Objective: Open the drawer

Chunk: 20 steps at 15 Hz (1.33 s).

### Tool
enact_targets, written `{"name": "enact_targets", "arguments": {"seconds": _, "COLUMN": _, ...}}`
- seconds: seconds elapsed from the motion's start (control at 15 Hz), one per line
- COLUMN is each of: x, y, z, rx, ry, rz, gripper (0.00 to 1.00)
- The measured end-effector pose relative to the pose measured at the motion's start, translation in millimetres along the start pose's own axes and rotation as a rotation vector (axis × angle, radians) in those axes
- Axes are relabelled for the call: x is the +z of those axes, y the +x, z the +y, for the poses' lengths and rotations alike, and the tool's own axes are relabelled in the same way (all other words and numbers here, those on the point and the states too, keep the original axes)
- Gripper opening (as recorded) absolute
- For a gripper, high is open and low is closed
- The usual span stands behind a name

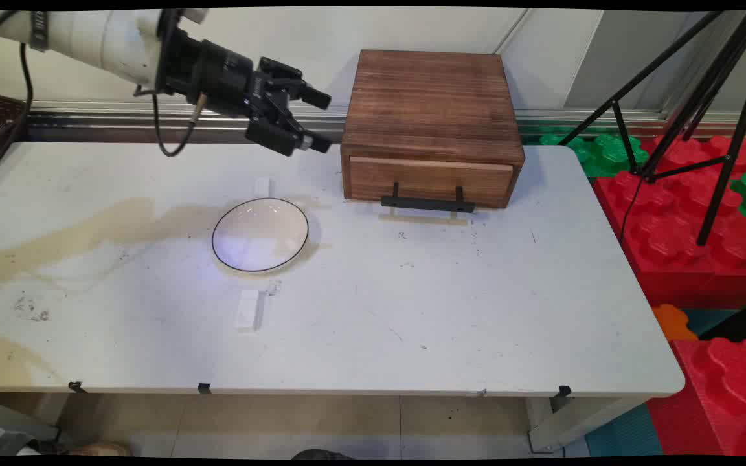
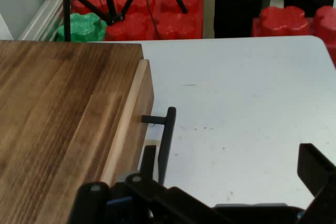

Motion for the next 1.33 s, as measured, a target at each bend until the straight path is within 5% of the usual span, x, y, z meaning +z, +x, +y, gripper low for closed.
{"name": "enact_targets", "arguments": {"seconds": 1.33, "x": 151.0, "y": -8.0, "z": 0.2, "rx": 0.072, "ry": 0.029, "rz": -0.263, "gripper": 1.00}}
